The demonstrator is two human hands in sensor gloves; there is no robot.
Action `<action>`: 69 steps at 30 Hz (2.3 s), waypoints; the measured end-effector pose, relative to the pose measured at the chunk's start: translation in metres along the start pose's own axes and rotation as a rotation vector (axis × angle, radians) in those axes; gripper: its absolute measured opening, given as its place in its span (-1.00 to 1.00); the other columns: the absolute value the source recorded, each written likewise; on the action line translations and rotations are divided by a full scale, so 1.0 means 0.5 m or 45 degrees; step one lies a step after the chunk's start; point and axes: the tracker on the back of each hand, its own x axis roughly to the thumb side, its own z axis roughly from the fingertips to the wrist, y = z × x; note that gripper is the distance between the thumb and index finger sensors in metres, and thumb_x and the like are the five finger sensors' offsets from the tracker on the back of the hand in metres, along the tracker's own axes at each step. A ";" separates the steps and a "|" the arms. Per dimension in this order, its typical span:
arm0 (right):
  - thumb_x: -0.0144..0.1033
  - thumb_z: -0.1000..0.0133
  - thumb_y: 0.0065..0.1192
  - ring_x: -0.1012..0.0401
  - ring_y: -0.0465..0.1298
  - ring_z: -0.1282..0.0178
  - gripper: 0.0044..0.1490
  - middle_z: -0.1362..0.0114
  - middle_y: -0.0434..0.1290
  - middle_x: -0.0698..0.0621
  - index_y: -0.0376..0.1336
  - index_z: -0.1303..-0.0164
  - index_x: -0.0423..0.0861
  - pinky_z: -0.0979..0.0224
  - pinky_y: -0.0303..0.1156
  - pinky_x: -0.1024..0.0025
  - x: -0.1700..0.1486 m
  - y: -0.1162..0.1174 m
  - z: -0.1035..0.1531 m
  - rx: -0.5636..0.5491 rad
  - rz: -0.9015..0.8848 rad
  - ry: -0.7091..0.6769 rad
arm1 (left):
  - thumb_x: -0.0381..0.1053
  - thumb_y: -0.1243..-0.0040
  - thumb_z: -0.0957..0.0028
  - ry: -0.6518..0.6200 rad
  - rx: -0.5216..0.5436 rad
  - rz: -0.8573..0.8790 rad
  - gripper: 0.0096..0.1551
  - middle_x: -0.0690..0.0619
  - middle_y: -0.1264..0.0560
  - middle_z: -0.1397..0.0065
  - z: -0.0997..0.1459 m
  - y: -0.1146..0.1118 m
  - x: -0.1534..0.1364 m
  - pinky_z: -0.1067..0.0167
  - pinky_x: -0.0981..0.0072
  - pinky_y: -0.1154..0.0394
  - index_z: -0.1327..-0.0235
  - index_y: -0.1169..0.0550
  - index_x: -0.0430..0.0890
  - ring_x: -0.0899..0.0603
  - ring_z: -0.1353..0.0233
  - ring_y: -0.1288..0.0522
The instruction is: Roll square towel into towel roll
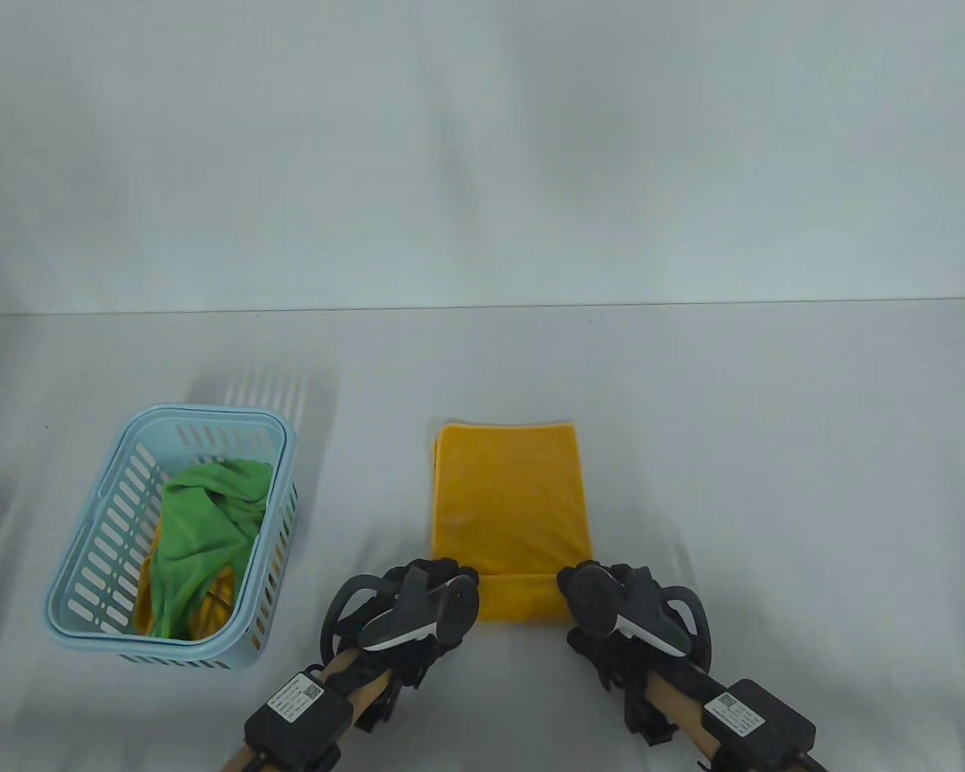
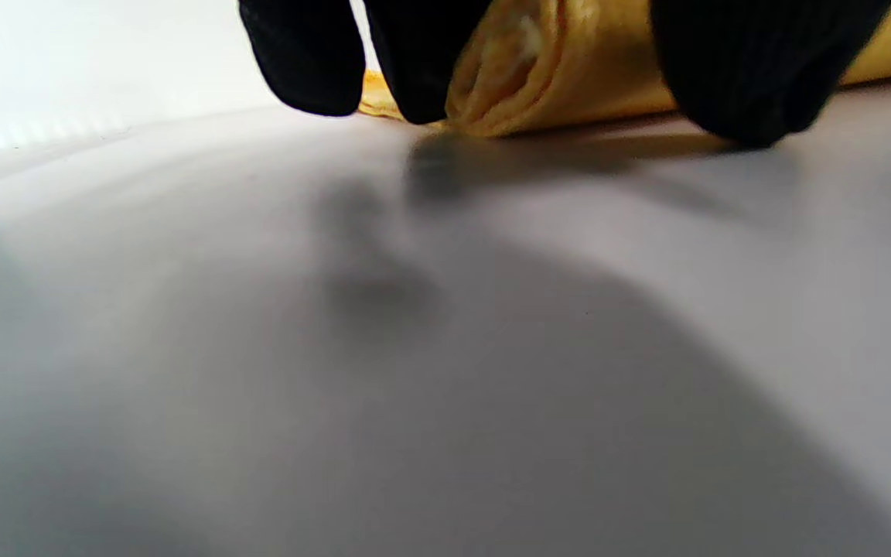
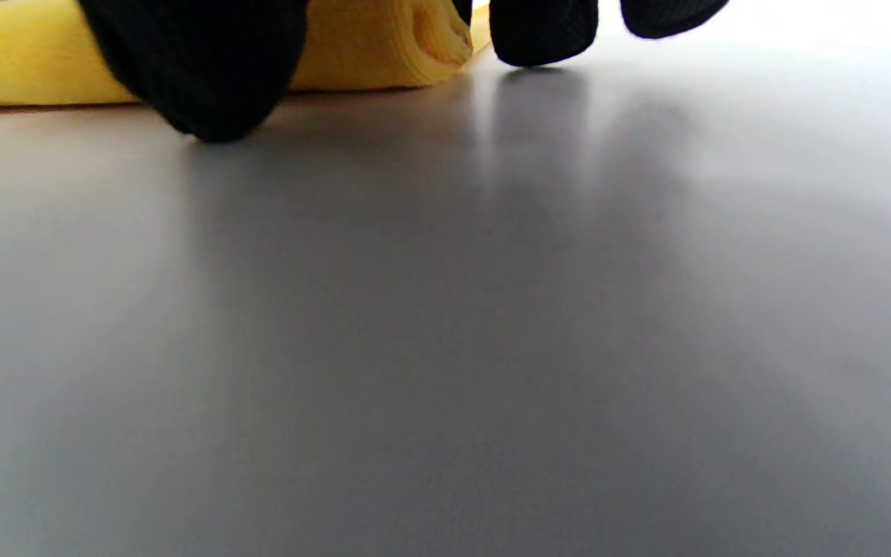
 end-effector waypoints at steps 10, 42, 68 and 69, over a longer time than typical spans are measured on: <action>-0.05 0.09 0.14 0.00 0.29 -0.54 -0.30 -0.53 0.25 0.21 0.15 -0.33 0.25 -0.48 0.24 -0.08 -0.022 -0.023 -0.006 -0.017 -0.216 0.052 | 0.19 -0.09 0.11 0.025 -0.005 0.165 -0.24 0.20 -0.23 -0.58 0.001 0.018 -0.021 -0.54 -0.03 -0.30 -0.46 -0.26 0.24 -0.06 -0.56 -0.34; 0.05 0.16 0.24 0.04 0.50 -0.23 -0.24 -0.22 0.54 0.09 0.21 -0.30 0.14 -0.35 0.36 -0.05 -0.103 -0.056 -0.003 -0.065 -0.688 0.354 | 0.33 -0.13 0.19 0.333 0.004 0.615 -0.22 0.18 -0.56 -0.33 0.002 0.019 -0.118 -0.36 -0.06 -0.45 -0.37 -0.43 0.16 -0.07 -0.26 -0.60; 0.16 0.25 0.32 0.01 0.19 -0.59 -0.04 -0.58 0.15 0.20 0.05 -0.39 0.25 -0.54 0.15 -0.13 0.005 -0.029 0.012 -0.001 -0.090 0.006 | 0.33 -0.21 0.27 -0.015 0.049 0.018 -0.02 0.15 -0.19 -0.61 0.008 0.019 0.007 -0.49 -0.09 -0.31 -0.50 -0.18 0.22 -0.11 -0.57 -0.32; 0.16 0.25 0.32 0.01 0.18 -0.60 -0.03 -0.59 0.13 0.20 0.04 -0.40 0.25 -0.54 0.15 -0.13 0.005 -0.027 0.010 0.004 -0.084 0.008 | 0.33 -0.21 0.26 -0.011 0.045 0.024 -0.02 0.15 -0.17 -0.61 0.007 0.017 0.007 -0.50 -0.08 -0.30 -0.50 -0.16 0.22 -0.11 -0.57 -0.31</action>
